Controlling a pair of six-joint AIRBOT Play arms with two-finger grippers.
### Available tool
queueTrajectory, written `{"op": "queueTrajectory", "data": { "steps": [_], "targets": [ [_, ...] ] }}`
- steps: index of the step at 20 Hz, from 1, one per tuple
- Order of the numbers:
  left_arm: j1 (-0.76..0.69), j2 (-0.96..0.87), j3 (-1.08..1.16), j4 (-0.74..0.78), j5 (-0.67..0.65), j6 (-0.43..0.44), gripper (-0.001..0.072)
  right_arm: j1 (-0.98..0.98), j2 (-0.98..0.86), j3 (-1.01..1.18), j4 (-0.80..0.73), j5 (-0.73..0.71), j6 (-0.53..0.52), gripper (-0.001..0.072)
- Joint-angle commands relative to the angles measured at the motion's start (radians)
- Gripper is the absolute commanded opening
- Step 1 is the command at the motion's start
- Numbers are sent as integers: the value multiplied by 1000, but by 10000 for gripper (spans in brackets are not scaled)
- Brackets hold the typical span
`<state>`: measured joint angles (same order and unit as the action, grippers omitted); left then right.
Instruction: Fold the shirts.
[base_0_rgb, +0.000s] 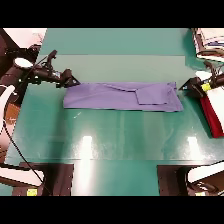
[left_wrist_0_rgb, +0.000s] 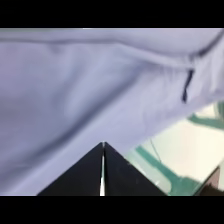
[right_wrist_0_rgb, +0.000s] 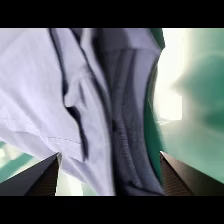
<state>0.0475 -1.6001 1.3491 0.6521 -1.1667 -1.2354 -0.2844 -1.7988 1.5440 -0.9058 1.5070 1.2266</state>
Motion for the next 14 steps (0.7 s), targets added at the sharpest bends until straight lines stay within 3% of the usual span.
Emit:
{"op": "queueTrajectory", "data": {
  "steps": [1, 8, 9, 14],
  "targets": [
    [-82, -1, 2, 0, -9, 5, 30, -36, -43, -58, 96, -6, -44, 702],
    [-200, -3, 2, 36, 7, -24, 29, 67, -128, -58, 129, -16, -79, 692],
    [-212, -3, 2, 51, 7, -40, 29, 83, -130, -58, 129, -21, -92, 657],
    [-293, -5, 15, 139, 74, -79, 28, 124, -123, -58, 128, -26, -135, 60]
  ]
}}
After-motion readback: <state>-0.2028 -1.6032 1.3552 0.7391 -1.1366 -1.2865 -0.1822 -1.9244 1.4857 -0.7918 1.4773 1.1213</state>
